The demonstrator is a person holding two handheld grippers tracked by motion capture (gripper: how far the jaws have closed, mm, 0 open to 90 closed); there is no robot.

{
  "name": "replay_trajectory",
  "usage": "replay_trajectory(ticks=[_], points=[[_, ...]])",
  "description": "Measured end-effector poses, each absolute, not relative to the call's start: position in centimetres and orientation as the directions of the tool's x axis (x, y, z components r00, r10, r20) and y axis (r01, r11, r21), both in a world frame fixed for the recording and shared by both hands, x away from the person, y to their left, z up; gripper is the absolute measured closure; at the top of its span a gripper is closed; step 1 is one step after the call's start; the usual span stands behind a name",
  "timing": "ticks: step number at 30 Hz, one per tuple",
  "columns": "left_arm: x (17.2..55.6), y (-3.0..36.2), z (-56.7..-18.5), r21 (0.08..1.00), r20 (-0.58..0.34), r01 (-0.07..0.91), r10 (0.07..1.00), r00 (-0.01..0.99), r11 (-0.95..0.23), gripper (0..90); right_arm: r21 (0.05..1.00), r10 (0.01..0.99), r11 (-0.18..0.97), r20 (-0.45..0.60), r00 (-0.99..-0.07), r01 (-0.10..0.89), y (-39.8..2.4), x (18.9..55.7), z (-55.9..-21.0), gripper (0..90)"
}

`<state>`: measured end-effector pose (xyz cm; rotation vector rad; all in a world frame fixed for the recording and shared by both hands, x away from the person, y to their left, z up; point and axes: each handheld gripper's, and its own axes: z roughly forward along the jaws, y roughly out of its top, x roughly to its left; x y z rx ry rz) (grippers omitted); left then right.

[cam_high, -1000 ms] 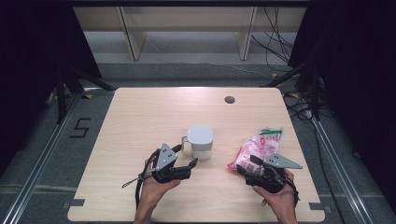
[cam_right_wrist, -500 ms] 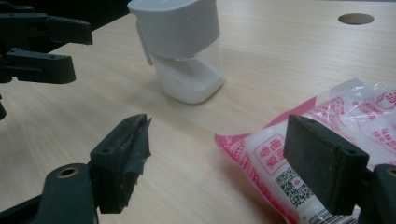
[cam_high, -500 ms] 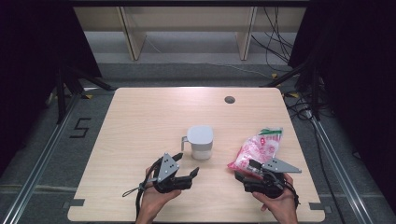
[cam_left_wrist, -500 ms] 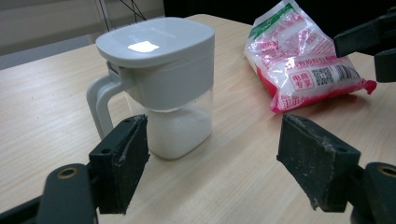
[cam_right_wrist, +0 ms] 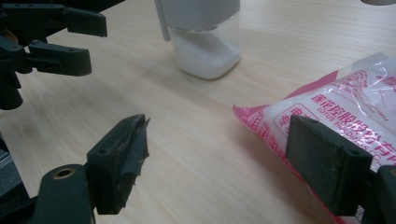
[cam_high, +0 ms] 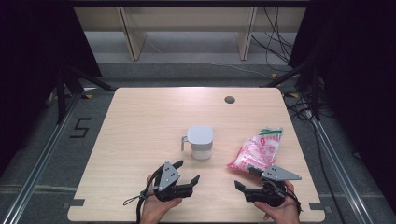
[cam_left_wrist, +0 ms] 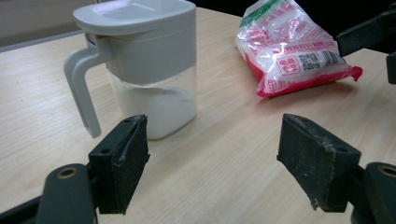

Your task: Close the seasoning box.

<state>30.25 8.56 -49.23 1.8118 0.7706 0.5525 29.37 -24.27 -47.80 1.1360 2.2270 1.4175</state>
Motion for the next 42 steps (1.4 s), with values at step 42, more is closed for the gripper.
replay_trajectory(ticks=[42], points=[[28.0,8.8,-51.6,0.923,0.005,0.278,0.733,0.68,-0.265,23.1,0.824,0.691,0.375,0.057,-0.72,0.425,-24.8,26.8,-48.9,20.8]])
